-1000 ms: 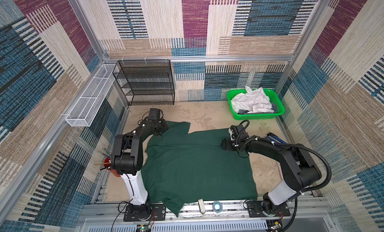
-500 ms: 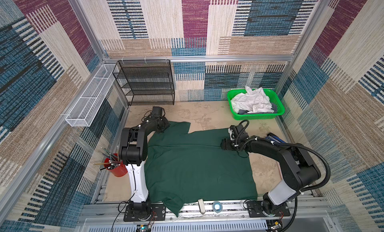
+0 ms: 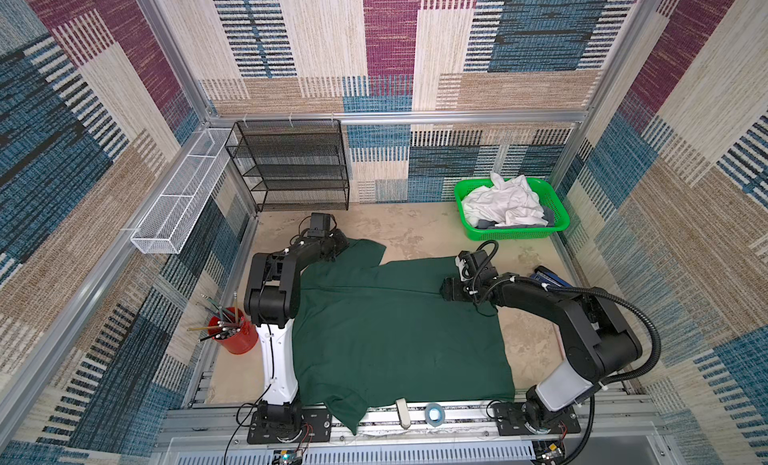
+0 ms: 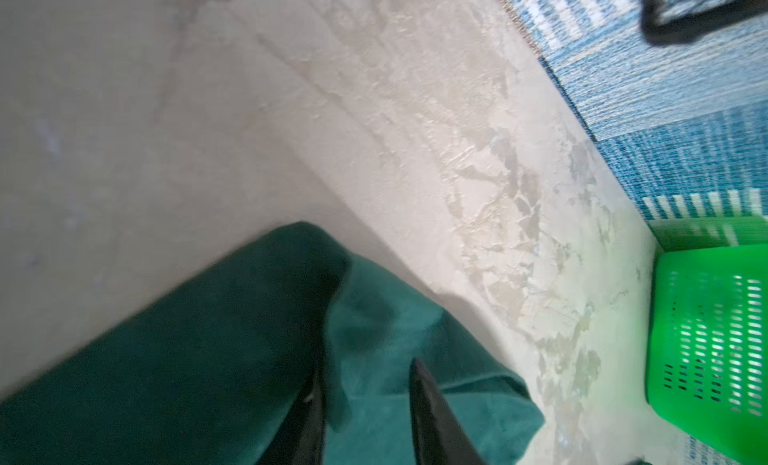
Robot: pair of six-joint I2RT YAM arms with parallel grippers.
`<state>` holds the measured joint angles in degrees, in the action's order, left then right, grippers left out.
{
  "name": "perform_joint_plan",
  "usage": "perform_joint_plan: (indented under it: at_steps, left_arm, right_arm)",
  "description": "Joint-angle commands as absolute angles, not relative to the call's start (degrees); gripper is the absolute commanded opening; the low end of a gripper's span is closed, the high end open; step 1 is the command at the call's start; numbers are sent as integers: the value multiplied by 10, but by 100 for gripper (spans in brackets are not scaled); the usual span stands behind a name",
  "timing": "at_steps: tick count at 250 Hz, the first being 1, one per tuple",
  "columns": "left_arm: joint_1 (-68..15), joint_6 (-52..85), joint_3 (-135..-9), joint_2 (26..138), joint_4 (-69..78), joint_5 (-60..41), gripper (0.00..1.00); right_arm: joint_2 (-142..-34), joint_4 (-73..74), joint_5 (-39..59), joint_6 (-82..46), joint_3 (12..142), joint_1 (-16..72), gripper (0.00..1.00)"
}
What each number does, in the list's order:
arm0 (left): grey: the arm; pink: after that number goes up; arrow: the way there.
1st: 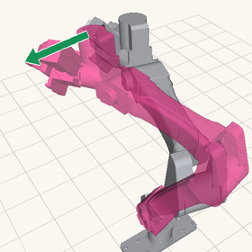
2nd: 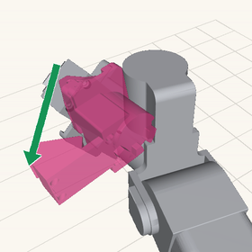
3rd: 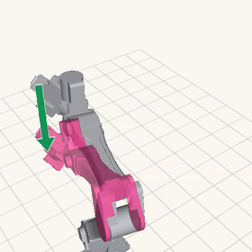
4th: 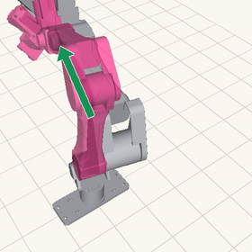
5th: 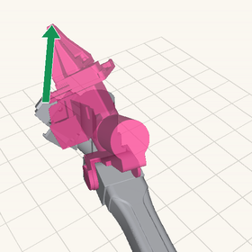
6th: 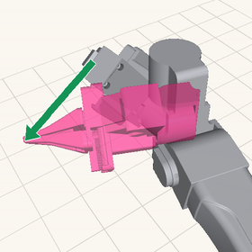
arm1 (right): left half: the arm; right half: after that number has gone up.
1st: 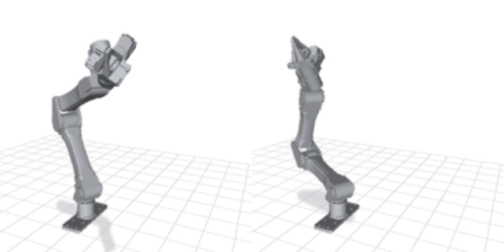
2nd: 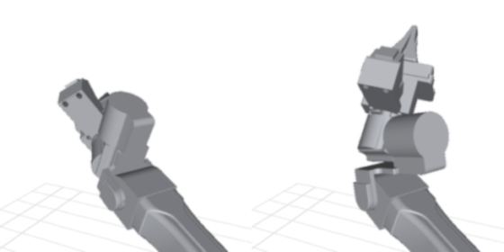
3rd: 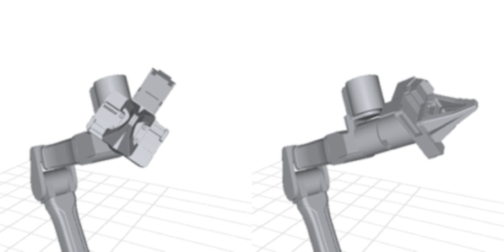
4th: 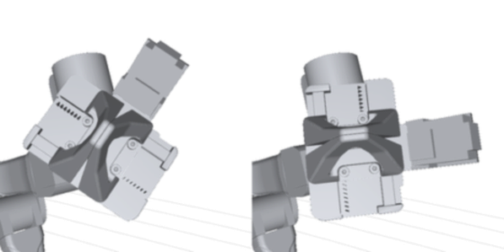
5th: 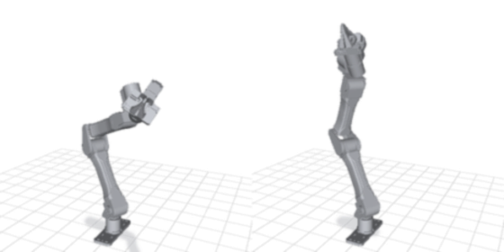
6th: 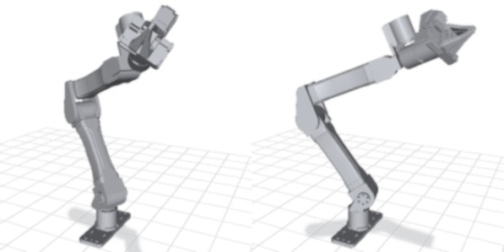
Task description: Fold and stack the t-shirts
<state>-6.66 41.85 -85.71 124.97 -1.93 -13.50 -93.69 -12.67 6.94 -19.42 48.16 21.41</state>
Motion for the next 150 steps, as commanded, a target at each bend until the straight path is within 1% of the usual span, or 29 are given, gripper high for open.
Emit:
perform_joint_plan:
  at_steps: [1, 53, 77, 105, 150]
  left_arm:
    - [-72, 428, -895, 1278, 18, -159, 34]
    - [-91, 428, -996, 1326, 30, -154, 34]
    - [-92, 427, -1016, 1327, 35, -165, 34]
    - [-93, 409, -953, 1270, 39, -171, 34]
    - [-94, 351, -808, 1145, -82, -78, 34]
  right_arm:
    - [-937, -135, 84, -196, 477, 215, 87]
    - [-932, -139, 83, -195, 471, 215, 87]
    - [-928, -141, 84, -197, 469, 215, 87]
    - [-914, -143, 78, -200, 465, 215, 87]
    - [-903, -145, 80, -201, 465, 215, 87]
